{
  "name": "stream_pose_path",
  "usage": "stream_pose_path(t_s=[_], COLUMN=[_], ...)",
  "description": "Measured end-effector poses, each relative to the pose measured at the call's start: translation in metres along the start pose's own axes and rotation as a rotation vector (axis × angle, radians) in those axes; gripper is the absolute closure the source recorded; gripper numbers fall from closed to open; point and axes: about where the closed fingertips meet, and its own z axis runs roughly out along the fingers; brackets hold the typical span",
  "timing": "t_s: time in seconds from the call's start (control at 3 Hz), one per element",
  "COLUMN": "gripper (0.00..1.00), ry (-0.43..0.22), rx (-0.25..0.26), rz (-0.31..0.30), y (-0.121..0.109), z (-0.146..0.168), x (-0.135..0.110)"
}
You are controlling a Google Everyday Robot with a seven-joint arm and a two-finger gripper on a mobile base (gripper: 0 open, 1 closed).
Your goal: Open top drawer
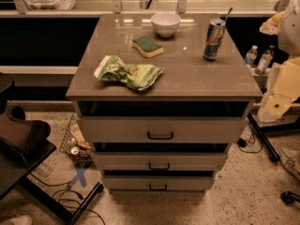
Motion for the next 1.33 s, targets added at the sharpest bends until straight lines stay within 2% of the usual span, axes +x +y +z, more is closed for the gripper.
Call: stream_pose_path(t_s=[0.33, 0.67, 1.0, 1.33], gripper=[0.0, 0.0, 0.0, 0.0], ry=[-0.002, -0.052, -0.143, -0.251], rx=[0.003, 0.051, 0.045, -0.012], rz=[-0.001, -0.007, -0.052, -0.097], y=[0.0, -0.008, 0.021, 0.064], z=[0.001, 0.022, 0.064, 0.136], x=[-0.001, -0.014, -0.027, -0.033])
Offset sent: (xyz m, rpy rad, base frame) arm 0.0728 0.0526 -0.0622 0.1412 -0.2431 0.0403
